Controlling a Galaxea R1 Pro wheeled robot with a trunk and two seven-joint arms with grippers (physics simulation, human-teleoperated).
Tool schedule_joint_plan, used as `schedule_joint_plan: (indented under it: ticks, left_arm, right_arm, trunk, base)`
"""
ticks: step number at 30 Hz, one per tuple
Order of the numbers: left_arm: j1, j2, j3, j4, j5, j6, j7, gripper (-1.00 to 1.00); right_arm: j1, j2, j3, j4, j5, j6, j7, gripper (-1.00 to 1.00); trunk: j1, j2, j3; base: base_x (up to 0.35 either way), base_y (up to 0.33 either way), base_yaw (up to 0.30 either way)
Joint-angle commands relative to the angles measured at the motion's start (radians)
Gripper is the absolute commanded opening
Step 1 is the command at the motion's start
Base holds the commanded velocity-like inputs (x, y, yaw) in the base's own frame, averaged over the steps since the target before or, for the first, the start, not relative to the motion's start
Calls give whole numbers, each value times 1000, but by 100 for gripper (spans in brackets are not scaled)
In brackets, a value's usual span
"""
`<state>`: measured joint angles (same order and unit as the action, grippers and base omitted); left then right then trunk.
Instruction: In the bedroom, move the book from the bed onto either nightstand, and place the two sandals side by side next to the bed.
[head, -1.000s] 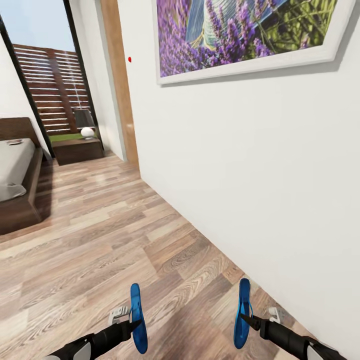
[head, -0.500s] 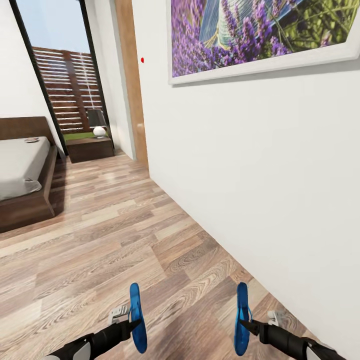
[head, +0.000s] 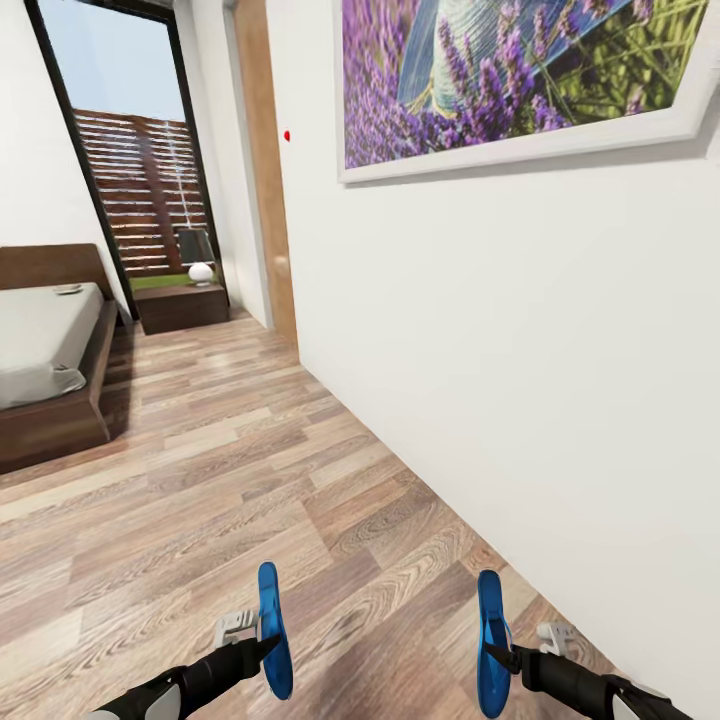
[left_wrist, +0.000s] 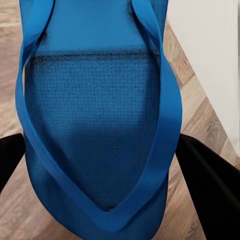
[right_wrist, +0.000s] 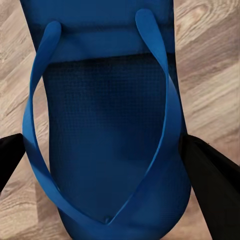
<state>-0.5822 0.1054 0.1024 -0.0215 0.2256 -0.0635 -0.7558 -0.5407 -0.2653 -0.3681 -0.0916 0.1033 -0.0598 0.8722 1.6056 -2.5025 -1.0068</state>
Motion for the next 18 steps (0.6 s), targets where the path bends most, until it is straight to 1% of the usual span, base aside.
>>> schedule_joint_plan:
  ticks: [1, 12, 18]
  left_arm:
    - [-1, 0, 7, 2, -6, -4, -4, -100]
    - [-1, -1, 6, 2, -6, -4, -4, -100]
    - [-1, -1, 5, 2, -6, -4, -4, -100]
  right_arm:
    - [-1, 0, -6, 1, 11, -6, 2, -100]
    - [-1, 0, -6, 0, 12, -6, 2, -100]
    - [-1, 0, -6, 0, 13, -6, 2, -100]
  trunk:
    - [-1, 0, 3]
    - [-6, 2, 46]
    - [-29, 44, 64]
  base:
    - [0, 0, 0]
    - [0, 0, 0]
    - [0, 0, 0]
